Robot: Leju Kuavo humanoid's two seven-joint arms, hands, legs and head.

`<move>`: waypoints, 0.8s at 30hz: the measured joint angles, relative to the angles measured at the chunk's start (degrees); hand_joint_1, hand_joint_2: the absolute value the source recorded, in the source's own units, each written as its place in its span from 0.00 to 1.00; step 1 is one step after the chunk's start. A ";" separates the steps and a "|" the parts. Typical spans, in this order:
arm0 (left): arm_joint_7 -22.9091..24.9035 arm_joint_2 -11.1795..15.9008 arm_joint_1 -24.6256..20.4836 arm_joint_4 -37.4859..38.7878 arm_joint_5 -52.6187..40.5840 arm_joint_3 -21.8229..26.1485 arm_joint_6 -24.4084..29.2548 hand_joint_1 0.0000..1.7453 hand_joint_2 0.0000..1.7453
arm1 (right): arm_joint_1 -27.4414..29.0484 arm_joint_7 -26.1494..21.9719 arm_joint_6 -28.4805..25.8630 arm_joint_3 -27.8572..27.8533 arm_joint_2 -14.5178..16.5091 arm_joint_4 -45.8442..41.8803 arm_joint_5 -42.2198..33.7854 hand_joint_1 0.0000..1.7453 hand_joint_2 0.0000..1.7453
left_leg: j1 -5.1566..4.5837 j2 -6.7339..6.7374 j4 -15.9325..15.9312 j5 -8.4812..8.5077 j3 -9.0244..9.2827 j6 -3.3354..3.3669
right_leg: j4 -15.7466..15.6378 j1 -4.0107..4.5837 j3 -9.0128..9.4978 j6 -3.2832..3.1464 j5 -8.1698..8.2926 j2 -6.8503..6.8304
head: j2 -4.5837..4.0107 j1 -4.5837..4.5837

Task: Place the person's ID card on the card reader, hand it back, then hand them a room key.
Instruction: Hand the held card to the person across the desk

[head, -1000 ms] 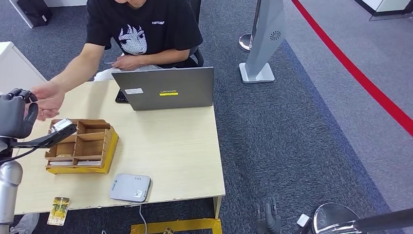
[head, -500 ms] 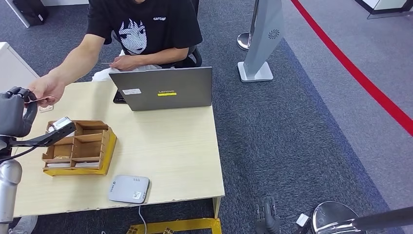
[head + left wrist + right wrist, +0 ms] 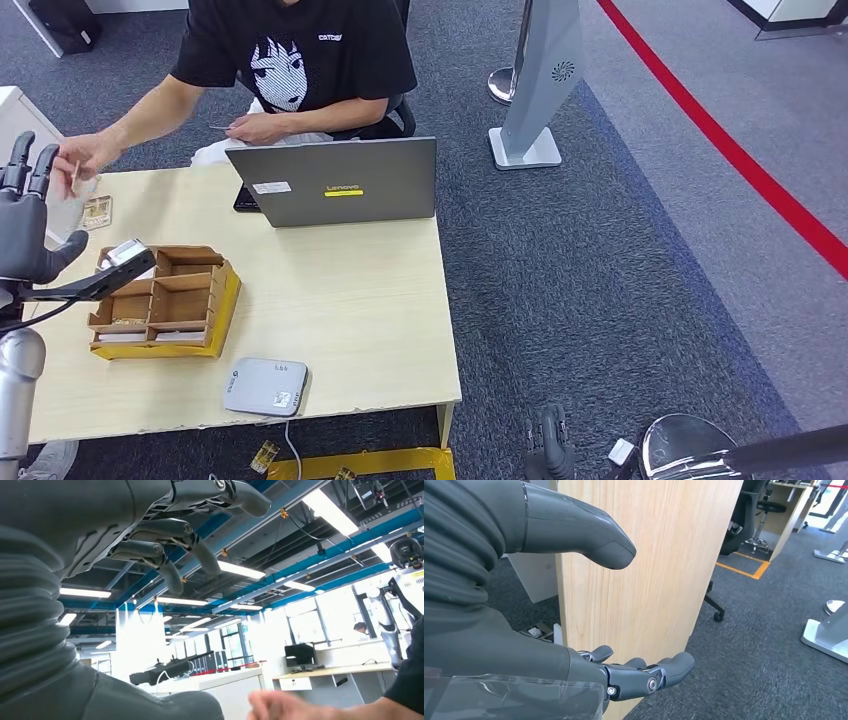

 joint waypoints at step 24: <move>-15.60 -13.65 22.85 -26.04 29.05 6.21 2.83 0.00 1.00 | 2.25 -2.20 1.29 -1.42 -0.02 -0.09 -3.52 0.00 1.00 | -0.28 0.39 -0.01 -0.43 0.15 0.30 | -0.05 -0.24 0.08 0.34 -0.27 0.37 | 0.00 0.02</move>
